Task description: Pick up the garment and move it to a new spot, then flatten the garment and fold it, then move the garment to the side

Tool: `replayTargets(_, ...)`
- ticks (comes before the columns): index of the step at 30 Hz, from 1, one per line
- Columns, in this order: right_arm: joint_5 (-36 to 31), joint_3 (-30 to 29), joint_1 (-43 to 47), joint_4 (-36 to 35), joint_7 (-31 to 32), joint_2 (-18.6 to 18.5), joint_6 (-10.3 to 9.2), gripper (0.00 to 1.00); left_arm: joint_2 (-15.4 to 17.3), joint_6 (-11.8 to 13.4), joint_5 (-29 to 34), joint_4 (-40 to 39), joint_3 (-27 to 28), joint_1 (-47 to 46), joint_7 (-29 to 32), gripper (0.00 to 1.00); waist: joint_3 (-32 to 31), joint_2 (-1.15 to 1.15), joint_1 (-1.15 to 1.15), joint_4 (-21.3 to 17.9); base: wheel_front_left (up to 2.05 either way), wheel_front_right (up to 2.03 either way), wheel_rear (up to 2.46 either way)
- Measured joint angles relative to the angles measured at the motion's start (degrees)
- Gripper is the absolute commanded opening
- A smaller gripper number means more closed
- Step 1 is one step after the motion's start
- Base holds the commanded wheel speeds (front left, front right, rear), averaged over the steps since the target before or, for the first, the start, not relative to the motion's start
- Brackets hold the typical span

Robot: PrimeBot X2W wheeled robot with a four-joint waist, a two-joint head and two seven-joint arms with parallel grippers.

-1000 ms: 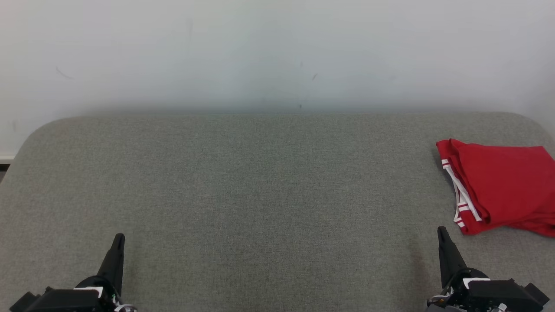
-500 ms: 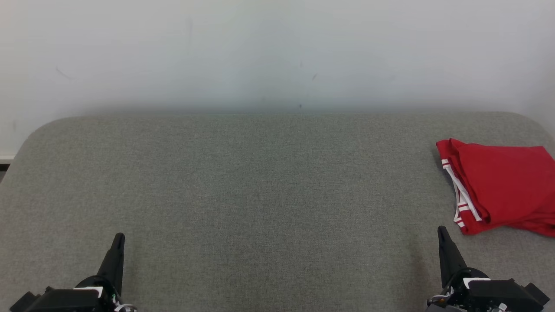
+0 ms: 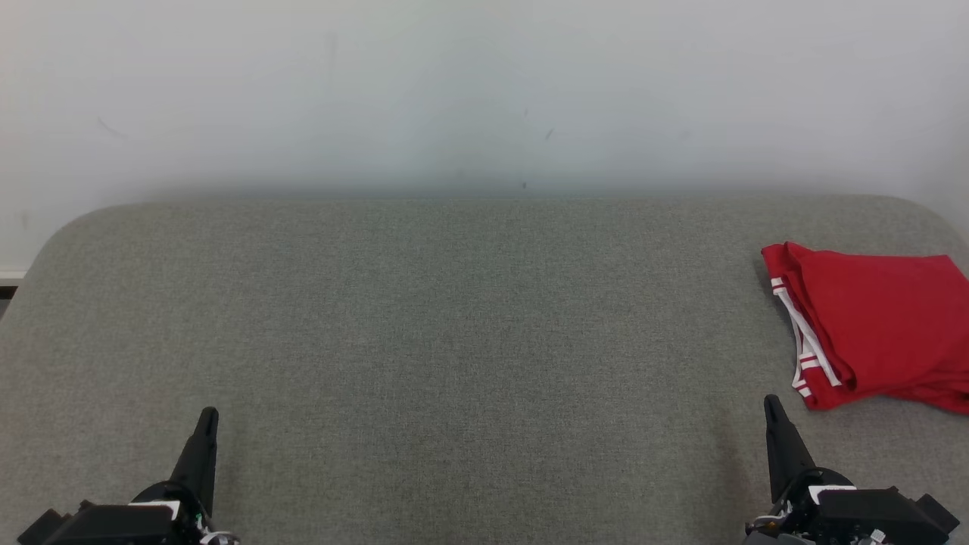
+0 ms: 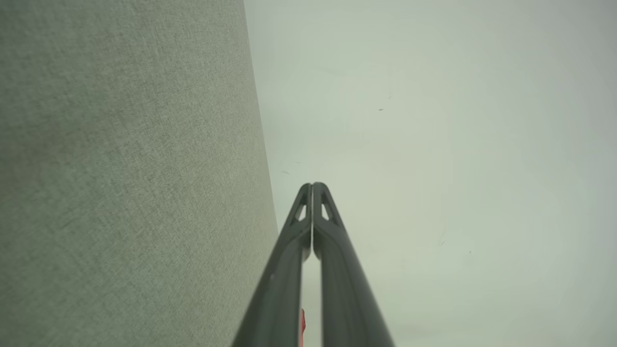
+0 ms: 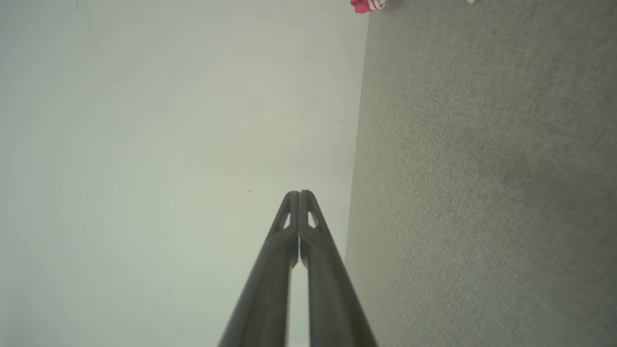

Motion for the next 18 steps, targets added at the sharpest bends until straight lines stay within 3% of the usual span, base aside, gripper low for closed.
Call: replayTargets(18, 0.0, 0.0, 0.0, 0.0, 0.0, 0.0, 0.0, 0.0, 0.0, 0.0, 0.0, 0.0, -0.02, 0.0, 0.0, 0.0, 0.0, 0.0, 0.0, 0.0, 0.0, 0.0, 0.0)
